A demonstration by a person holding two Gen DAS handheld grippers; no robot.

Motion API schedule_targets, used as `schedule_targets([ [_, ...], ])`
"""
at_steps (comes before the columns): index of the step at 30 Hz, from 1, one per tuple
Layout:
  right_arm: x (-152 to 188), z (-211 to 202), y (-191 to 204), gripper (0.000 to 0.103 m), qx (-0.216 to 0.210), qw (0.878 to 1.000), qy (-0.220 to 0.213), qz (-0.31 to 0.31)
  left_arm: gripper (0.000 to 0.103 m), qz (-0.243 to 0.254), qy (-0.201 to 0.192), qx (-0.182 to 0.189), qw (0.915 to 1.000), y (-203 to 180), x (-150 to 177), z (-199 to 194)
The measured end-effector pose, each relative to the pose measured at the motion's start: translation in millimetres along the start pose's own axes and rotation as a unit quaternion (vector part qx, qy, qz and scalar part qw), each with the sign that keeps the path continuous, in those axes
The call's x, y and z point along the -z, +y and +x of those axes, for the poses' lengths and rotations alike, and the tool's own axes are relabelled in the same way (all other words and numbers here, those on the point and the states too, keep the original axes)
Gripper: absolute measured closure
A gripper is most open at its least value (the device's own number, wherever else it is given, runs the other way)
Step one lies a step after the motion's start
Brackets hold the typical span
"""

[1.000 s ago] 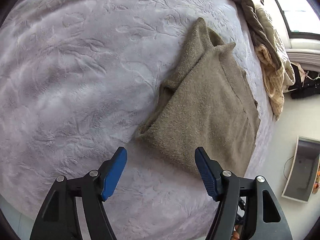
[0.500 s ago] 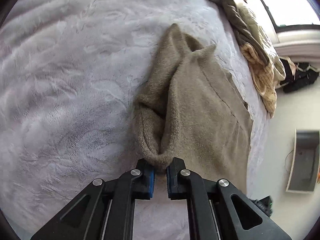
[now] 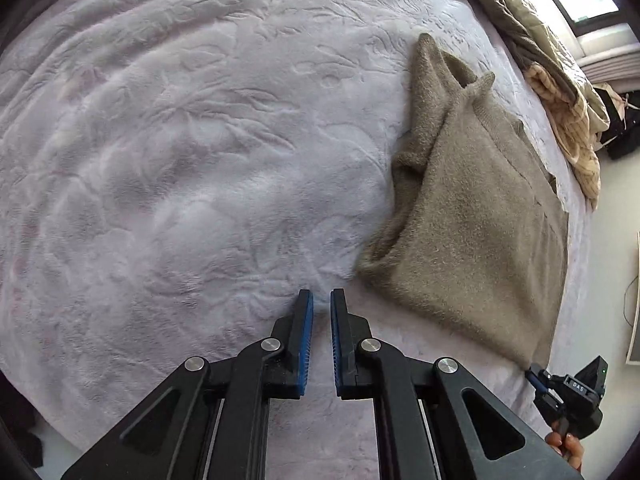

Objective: Fold small clothes

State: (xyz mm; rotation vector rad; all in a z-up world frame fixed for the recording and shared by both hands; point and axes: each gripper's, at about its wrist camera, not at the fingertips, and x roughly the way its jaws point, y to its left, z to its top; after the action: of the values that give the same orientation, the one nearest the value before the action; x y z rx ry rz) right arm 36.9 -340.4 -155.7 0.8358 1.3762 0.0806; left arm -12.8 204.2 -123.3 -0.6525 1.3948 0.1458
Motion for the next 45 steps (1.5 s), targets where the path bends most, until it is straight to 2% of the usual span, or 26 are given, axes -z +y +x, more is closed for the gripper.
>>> schedule_targets([
  [4, 29, 17, 58, 0.085, -0.014, 0.996, 0.045, -0.078, 0.093, 0.01, -0.024, -0.029, 0.9992, 9, 0, -17],
  [6, 46, 36, 95, 0.083, -0.018, 0.989, 0.07, -0.13, 0.093, 0.022, -0.029, -0.045, 0.9983, 10, 0, -22],
  [9, 66, 75, 162, 0.083, -0.016, 0.972, 0.099, -0.211, 0.092, 0.044, -0.043, -0.068, 0.9958, 9, 3, -28],
  [10, 73, 89, 184, 0.083, -0.01, 0.966, 0.107, -0.237, 0.079, 0.051, -0.05, -0.073, 0.9948, 8, 5, -31],
  [11, 78, 100, 199, 0.083, -0.008, 0.961, 0.112, -0.254, 0.034, 0.053, -0.057, -0.077, 0.994, 9, 6, -34],
  [12, 84, 111, 214, 0.083, -0.007, 0.955, 0.117, -0.272, 0.014, 0.051, -0.069, -0.083, 0.9928, 11, 8, -39],
  [13, 87, 122, 227, 0.083, -0.005, 0.951, 0.121, -0.284, 0.004, 0.048, -0.09, -0.086, 0.991, 13, 11, -45],
  [18, 101, 160, 274, 0.083, 0.011, 0.938, 0.124, -0.323, 0.004, 0.024, -0.096, -0.07, 0.9926, 34, 13, -54],
  [19, 101, 165, 281, 0.08, 0.018, 0.937, 0.123, -0.326, 0.004, 0.019, -0.097, -0.073, 0.9924, 37, 14, -53],
  [20, 105, 169, 286, 0.074, 0.028, 0.936, 0.12, -0.33, 0.004, 0.013, -0.097, -0.079, 0.9921, 40, 14, -53],
  [22, 108, 175, 298, 0.038, 0.056, 0.933, 0.111, -0.337, 0.004, 0.002, -0.096, -0.089, 0.9914, 50, 13, -56],
  [23, 109, 177, 303, 0.037, 0.06, 0.932, 0.105, -0.341, 0.004, -0.003, -0.095, -0.085, 0.9918, 55, 12, -57],
  [25, 111, 181, 311, 0.041, 0.08, 0.928, 0.092, -0.351, 0.004, -0.015, -0.086, -0.07, 0.9937, 61, 9, -55],
  [26, 112, 185, 315, 0.051, 0.102, 0.924, 0.083, -0.358, 0.004, -0.019, -0.086, -0.065, 0.994, 64, 8, -56],
  [27, 112, 188, 318, 0.095, 0.113, 0.921, 0.078, -0.364, 0.004, -0.02, -0.092, -0.064, 0.9935, 66, 7, -58],
  [28, 112, 192, 319, 0.098, 0.118, 0.921, 0.078, -0.364, 0.004, -0.019, -0.103, -0.068, 0.9922, 67, 7, -63],
  [29, 112, 194, 321, 0.098, 0.117, 0.921, 0.08, -0.362, 0.004, -0.017, -0.116, -0.071, 0.9906, 67, 7, -68],
  [31, 119, 196, 325, 0.098, 0.119, 0.91, 0.077, -0.39, 0.004, -0.017, -0.141, -0.067, 0.9876, 69, 8, -79],
  [34, 134, 213, 324, 0.098, 0.158, 0.874, 0.086, -0.451, 0.004, -0.021, -0.157, -0.059, 0.9856, 71, 4, -88],
  [38, 146, 204, 325, 0.089, 0.137, 0.861, 0.109, -0.478, 0.004, 0.003, -0.147, -0.068, 0.9868, 64, -3, -85],
  [39, 149, 198, 326, 0.086, 0.124, 0.86, 0.116, -0.482, 0.004, 0.014, -0.147, -0.076, 0.9862, 60, -3, -85],
  [41, 149, 180, 321, 0.084, 0.108, 0.865, 0.108, -0.478, 0.004, 0.03, -0.151, -0.081, 0.9848, 52, -3, -85],
  [43, 143, 165, 312, 0.084, 0.109, 0.876, 0.084, -0.462, 0.004, 0.038, -0.148, -0.08, 0.985, 47, 0, -87],
  [45, 128, 154, 300, 0.084, 0.111, 0.893, 0.058, -0.432, 0.004, 0.042, -0.145, -0.08, 0.9853, 42, 1, -85],
])
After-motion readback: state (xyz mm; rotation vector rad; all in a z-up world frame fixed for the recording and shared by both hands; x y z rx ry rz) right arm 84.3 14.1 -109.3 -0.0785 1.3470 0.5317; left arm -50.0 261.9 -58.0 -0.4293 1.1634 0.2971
